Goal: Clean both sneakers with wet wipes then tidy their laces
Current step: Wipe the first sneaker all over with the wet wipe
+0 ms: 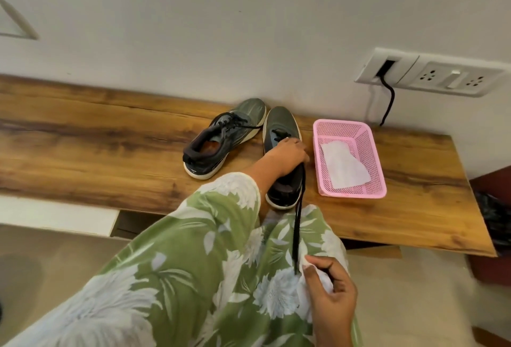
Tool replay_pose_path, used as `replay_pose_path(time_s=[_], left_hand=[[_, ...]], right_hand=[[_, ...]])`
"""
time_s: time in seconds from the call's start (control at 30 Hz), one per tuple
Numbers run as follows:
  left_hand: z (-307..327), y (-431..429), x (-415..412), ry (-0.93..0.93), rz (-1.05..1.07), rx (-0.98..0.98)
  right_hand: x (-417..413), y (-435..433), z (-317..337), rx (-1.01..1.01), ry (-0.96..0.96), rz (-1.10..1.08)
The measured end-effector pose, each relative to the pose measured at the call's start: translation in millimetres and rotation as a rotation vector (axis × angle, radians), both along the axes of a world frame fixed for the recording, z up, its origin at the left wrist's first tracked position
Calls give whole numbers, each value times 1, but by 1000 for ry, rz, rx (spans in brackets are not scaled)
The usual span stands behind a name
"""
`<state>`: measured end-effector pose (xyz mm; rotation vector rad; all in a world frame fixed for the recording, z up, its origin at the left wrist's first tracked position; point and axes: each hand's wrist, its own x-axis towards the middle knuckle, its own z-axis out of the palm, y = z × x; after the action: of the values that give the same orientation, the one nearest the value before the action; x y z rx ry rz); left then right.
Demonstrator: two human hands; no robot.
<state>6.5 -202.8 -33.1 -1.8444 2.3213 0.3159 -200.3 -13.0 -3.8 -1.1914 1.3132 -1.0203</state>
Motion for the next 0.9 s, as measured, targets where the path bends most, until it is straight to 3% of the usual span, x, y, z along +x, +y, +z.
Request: replay_pose_path(time_s=[0.1,0.2,0.33,0.4,0.5,0.6,0.9], left_hand=[[4,1,-8,30,100,16],[6,19,-11,146,270,-109],[4,46,-15,575,779,-246],[2,54,-19,821,1007,-153],[-2,60,-34,773,981,137],[-5,53,-41,674,926,131],[2,31,-36,740,896,174]], right_hand=[[-1,-2,-1,22,-16,23],[-1,-5,-5,51,-33,16],[3,-6,-3,36,-47,22],[4,-6,-3,30,-42,21],[4,-6,-2,19,-37,24],[6,-5,-1,8,-38,40],[5,-6,-5,-11,-4,56]])
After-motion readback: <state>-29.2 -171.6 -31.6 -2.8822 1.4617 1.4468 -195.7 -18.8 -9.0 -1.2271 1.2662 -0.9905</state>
